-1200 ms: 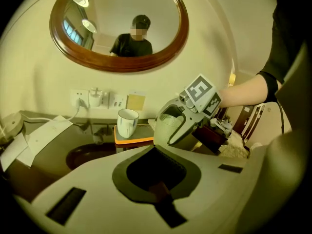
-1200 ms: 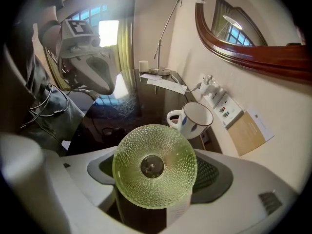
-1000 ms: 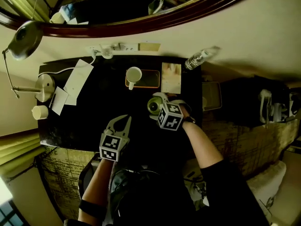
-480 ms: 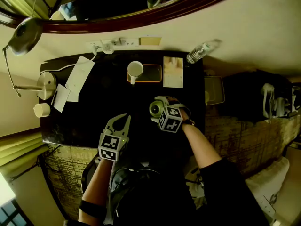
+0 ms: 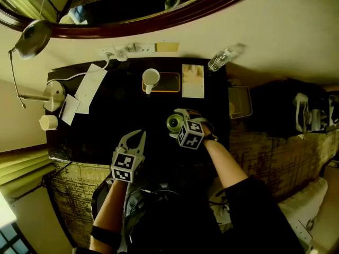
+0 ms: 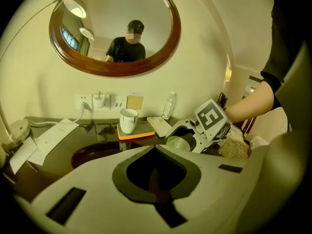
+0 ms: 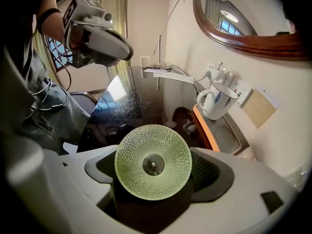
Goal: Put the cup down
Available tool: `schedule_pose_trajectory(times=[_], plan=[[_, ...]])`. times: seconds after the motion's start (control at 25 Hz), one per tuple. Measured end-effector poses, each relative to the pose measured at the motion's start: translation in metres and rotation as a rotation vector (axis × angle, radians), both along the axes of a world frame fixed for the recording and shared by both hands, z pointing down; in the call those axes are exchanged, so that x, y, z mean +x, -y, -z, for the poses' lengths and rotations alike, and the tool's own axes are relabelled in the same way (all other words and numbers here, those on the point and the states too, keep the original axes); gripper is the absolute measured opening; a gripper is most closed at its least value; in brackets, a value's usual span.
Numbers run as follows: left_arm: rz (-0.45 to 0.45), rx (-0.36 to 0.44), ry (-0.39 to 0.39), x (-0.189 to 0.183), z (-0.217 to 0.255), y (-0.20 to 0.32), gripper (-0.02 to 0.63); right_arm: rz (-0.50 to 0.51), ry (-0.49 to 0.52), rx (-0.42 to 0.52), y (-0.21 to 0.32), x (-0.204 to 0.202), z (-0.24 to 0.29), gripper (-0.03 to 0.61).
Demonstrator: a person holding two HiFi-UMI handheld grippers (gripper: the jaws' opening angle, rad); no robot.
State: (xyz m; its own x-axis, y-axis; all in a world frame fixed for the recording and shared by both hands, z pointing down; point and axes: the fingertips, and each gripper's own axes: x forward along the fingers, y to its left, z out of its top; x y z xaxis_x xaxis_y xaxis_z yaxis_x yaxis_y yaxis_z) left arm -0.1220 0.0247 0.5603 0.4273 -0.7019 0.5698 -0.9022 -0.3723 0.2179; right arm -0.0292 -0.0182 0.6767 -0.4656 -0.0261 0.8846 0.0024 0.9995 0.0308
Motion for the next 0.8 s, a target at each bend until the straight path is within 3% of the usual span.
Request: schedule_pose_trajectory(times=[0.4, 0.68, 0.8], plan=[[-0.010, 0.024, 0.005, -0.001, 0.013, -0.010, -0.012, -0.037, 0.042, 0.026, -0.007, 0.002, 0.037, 0.464], [-0.031, 0.061, -0.005, -0.013, 0.042, -0.015, -0.012, -0.247, 0.174, 0.043, -0.013, 0.015, 0.093, 0.460], [-0.045, 0.079, -0.015, -0.021, 0.054, -0.015, -0.012, -0.363, 0.248, 0.061, -0.014, 0.025, 0.118, 0.409]])
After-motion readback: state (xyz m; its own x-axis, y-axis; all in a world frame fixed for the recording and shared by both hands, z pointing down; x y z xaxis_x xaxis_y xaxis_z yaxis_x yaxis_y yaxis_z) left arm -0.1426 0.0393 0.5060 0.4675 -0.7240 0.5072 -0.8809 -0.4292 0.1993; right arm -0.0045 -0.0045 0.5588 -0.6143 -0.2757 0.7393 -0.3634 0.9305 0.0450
